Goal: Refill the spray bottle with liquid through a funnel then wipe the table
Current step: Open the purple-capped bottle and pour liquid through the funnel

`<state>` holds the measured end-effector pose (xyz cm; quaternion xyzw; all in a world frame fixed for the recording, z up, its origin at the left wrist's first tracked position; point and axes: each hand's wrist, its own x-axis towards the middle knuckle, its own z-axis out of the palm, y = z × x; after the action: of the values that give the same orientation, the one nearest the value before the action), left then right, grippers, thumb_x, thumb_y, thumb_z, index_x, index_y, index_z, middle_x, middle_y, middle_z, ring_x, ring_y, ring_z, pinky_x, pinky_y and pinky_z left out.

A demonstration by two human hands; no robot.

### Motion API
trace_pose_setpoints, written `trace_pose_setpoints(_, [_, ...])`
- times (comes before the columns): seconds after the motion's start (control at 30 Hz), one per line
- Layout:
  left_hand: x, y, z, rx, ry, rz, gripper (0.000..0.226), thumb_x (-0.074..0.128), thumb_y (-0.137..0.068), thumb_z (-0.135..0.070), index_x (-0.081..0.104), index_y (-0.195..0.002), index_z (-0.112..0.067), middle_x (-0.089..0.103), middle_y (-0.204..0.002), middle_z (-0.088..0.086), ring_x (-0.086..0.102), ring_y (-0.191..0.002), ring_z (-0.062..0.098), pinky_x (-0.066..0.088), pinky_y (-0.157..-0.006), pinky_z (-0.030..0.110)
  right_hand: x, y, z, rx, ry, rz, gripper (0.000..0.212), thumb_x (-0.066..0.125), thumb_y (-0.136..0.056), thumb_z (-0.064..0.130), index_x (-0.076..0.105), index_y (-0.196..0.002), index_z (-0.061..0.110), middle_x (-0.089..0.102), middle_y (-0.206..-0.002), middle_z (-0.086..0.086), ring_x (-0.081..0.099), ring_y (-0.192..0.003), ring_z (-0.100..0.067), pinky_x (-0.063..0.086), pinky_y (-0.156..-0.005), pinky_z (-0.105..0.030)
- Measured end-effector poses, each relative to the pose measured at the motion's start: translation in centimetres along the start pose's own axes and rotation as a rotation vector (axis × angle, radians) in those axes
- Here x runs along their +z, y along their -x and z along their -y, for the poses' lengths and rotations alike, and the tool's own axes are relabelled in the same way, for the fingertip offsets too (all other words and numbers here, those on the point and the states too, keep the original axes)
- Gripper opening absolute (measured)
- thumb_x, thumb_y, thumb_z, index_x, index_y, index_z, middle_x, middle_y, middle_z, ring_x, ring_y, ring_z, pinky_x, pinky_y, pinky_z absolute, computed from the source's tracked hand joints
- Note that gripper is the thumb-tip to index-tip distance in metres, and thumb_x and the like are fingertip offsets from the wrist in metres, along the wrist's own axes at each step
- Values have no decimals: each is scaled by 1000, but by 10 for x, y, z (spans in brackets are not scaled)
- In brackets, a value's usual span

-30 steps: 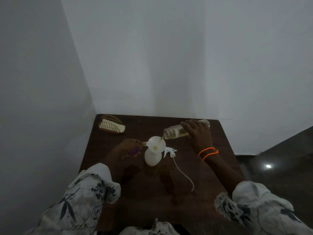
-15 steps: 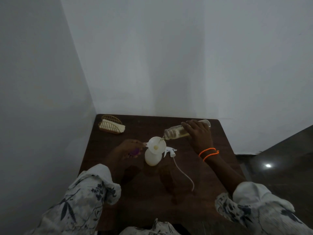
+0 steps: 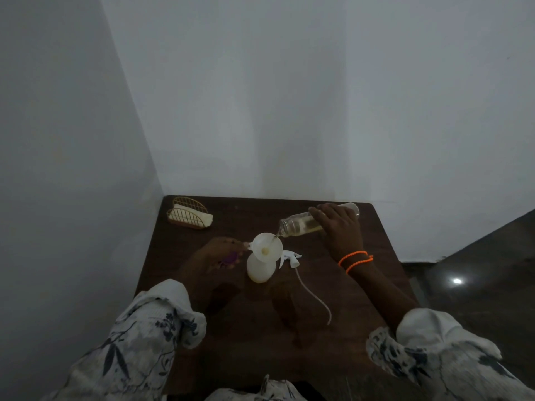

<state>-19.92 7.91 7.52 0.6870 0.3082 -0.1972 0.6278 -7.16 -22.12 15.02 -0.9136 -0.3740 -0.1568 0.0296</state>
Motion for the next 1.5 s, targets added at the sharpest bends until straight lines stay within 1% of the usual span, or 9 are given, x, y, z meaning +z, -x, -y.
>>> trace_pose_setpoints(0.27, [1,3,0,0,7,8,21,74,-94,-31,74,-108,-16,74,-112,17,68,-98,30,55,-100,48,1,0,-1,2,18,7,58,74,-75,13,60,-131,19,65,-125,-9,58,-117,-31,45,-94,-48])
trace_pose_setpoints(0.43, [1,4,1,1,22,11,22,75,-92,-33,75,-108,-17,74,-113,16,69,-99,30,55,-99,49,1,-1,-1,-3,20,-15,57,73,-75,10,61,-131,19,65,-124,-9,58,-117,-31,45,-93,-47])
trace_pose_setpoints(0.57, [2,3,0,-7,23,14,25,74,-94,-33,74,-111,-15,73,-116,18,68,-98,29,57,-91,44,4,-1,-1,-5,10,-29,57,72,-74,11,62,-130,19,66,-124,-9,58,-117,-32,43,-94,-46])
trace_pose_setpoints(0.67, [1,3,0,-16,4,6,26,72,-95,-32,72,-112,-12,72,-116,20,68,-98,30,56,-99,48,5,-1,-1,-10,3,-31,56,72,-76,11,62,-130,18,66,-125,-10,58,-118,-33,44,-95,-47])
trace_pose_setpoints(0.87, [2,5,-4,-33,-19,-5,29,70,-96,-30,70,-118,-11,70,-119,19,68,-117,37,55,-100,47,8,-2,-2,-6,10,-17,58,72,-75,8,61,-132,19,65,-126,-10,57,-120,-33,44,-96,-48])
trace_pose_setpoints(1.03, [1,5,-5,-50,0,-7,30,72,-95,-32,70,-117,-11,70,-120,19,69,-107,32,56,-97,44,10,-2,0,-2,15,-6,58,74,-76,8,61,-132,19,65,-128,-10,57,-121,-33,45,-96,-49])
trace_pose_setpoints(1.23, [2,7,-8,-45,-36,-17,30,68,-98,-31,68,-120,-10,69,-121,19,67,-119,37,53,-105,49,12,-4,1,-8,12,-12,61,77,-74,8,61,-132,19,65,-127,-10,57,-120,-33,46,-96,-49])
trace_pose_setpoints(1.4, [-1,9,-8,-22,10,-18,24,71,-96,-30,70,-114,-14,70,-118,16,68,-113,34,56,-99,45,15,-4,3,-19,22,-34,59,77,-74,7,62,-130,19,66,-126,-10,58,-118,-32,46,-95,-49])
trace_pose_setpoints(1.5, [-2,9,-6,-30,39,-12,28,73,-94,-30,71,-117,-14,70,-116,14,69,-104,29,57,-89,40,17,-4,3,-24,32,-31,59,76,-75,6,62,-130,19,65,-126,-9,57,-119,-31,45,-96,-48])
